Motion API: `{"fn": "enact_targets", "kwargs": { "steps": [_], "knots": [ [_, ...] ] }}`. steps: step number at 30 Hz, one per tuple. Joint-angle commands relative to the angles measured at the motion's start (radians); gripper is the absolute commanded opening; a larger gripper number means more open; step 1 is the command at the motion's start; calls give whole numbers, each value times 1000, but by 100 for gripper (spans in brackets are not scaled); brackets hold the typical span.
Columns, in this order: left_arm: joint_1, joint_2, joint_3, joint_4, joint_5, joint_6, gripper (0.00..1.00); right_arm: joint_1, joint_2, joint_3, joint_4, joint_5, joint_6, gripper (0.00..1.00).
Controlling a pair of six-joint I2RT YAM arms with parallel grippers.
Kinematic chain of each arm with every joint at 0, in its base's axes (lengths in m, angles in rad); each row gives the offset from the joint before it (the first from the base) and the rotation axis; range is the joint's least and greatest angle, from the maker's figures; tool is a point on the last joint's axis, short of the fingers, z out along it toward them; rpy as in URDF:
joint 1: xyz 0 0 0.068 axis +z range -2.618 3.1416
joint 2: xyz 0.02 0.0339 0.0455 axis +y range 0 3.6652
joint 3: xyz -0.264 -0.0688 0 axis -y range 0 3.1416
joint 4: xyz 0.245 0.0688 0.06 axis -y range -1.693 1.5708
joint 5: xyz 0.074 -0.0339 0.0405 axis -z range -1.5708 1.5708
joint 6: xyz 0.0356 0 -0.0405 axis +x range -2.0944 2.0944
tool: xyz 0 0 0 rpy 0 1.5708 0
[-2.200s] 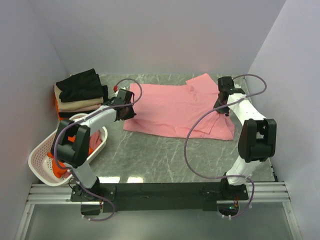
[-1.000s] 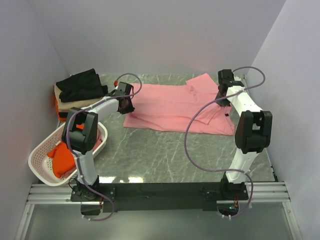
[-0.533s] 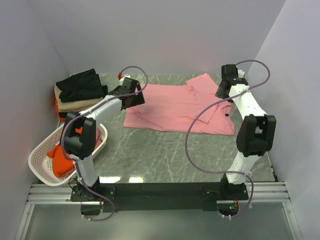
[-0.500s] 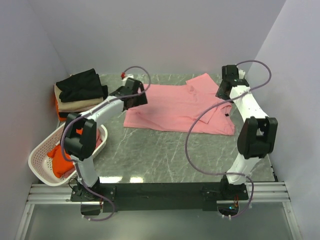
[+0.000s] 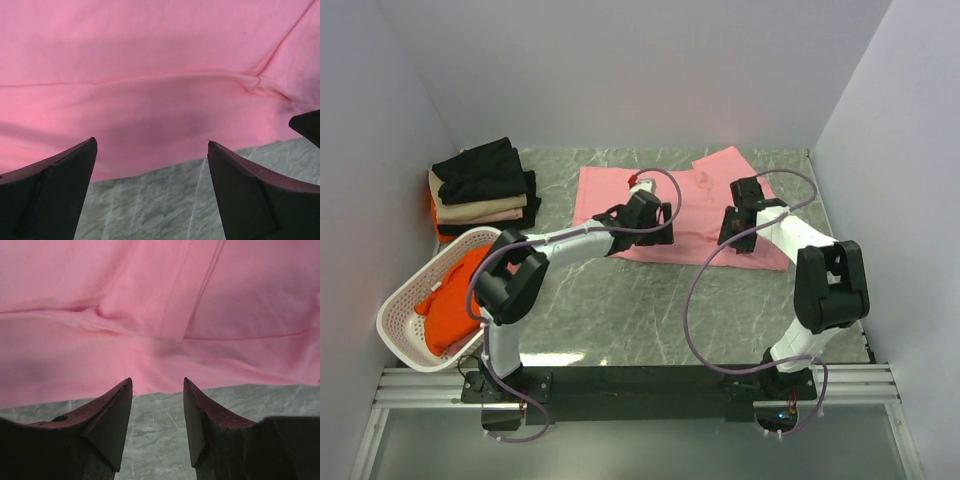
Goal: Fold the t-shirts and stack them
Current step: Fold the tshirt
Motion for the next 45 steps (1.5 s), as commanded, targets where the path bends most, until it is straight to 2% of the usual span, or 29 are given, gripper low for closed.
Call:
{"fn": "enact_targets", "kwargs": {
  "steps": [1, 9, 22, 25, 28, 31, 32, 35, 40, 45],
  "knots": [
    [-16, 24, -12, 82, 37, -44, 98, -4, 10, 6, 87, -27, 5, 52],
    [-24, 59, -30, 111, 35, -44, 98, -7, 69, 35, 107, 54, -3, 52],
    [-24, 92, -47, 128, 31, -46, 98, -30, 134, 57, 136, 85, -21, 49],
    [-24, 93, -49, 125, 31, -46, 98, -38, 134, 51, 148, 92, -20, 45],
    [-24, 93, -53, 125, 34, -46, 98, -38, 136, 55, 151, 100, -27, 35],
    [-24, 92, -69, 131, 34, -50, 98, -38, 136, 66, 162, 97, -36, 23],
    [-24, 89, -72, 132, 34, -50, 98, -40, 137, 77, 161, 98, -36, 14],
    [-24, 82, -85, 134, 34, -55, 98, -38, 143, 107, 148, 100, -49, 0],
    [-24, 55, -102, 111, 30, -62, 98, -38, 149, 178, 127, 109, -70, 0],
    [-24, -42, -119, 97, 63, -88, 99, -38, 198, 268, 104, 115, -95, 0]
  ]
}}
